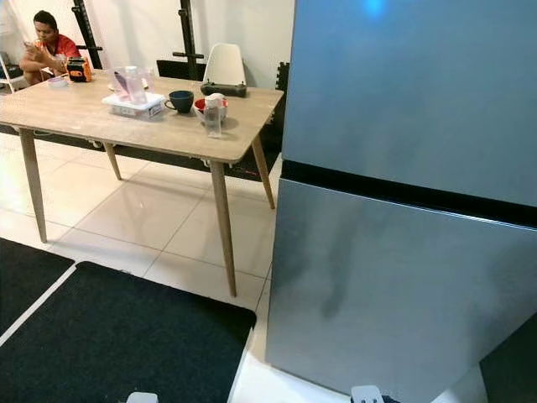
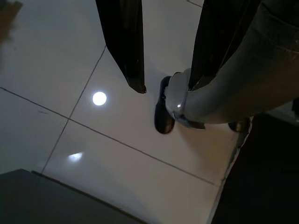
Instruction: Restocking fridge
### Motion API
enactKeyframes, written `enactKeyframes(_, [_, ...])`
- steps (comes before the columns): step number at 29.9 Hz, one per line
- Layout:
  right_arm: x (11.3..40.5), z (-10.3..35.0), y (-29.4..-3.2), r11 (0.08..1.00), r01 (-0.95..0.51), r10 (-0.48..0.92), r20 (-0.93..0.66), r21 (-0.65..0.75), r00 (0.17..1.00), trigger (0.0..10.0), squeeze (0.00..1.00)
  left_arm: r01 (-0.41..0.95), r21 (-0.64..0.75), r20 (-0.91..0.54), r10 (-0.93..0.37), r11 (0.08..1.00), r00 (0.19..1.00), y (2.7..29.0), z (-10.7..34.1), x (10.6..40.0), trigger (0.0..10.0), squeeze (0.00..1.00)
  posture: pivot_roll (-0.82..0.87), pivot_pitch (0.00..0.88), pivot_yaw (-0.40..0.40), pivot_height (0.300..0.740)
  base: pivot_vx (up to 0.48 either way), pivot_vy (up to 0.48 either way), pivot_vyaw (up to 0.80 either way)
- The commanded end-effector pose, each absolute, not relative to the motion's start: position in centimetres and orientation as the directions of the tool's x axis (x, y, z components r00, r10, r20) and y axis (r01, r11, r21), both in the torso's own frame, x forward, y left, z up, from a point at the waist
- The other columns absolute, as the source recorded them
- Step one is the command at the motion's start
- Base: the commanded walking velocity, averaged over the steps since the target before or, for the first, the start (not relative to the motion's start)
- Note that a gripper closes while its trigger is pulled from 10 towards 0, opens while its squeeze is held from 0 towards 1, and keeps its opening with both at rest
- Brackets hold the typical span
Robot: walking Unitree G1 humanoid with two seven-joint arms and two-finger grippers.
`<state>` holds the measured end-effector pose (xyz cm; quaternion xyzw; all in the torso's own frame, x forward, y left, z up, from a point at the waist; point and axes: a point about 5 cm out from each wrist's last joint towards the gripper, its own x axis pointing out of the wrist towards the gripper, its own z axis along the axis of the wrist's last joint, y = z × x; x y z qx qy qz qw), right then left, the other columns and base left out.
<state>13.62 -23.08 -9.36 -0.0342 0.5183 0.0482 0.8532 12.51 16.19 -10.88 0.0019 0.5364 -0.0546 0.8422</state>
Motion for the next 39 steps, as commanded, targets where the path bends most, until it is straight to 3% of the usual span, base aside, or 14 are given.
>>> enactKeyframes(1, [13.3, -9.5, -22.8, 0.989, -0.144, 0.049, -0.896, -0.017, 0.441, 10.0, 0.0, 0.098, -0.056, -0.929, -0.087, 0.994, 0.36, 16.3, -11.3, 11.0, 10.0, 0.0, -0.09, 0.0, -0.007, 0.74, -0.304, 0.0, 0.0])
enactKeyframes(11, [11.8, -10.0, -23.1, 0.979, -0.2, 0.033, -0.926, -0.047, 0.376, 10.0, 0.0, 0.097, -0.059, -0.929, -0.09, 0.994, 0.358, 16.3, -11.4, 11.0, 10.0, 0.0, -0.08, 0.0, -0.007, 0.74, -0.319, 0.0, 0.0])
enactKeyframes(39, [11.4, -10.1, -22.9, 0.973, -0.232, 0.093, -0.934, 0.011, 0.346, 10.0, 0.0, 0.097, -0.065, -0.929, -0.096, 0.993, 0.358, 16.2, -11.4, 11.0, 10.0, 0.0, -0.09, 0.0, -0.011, 0.74, -0.322, 0.0, 0.0])
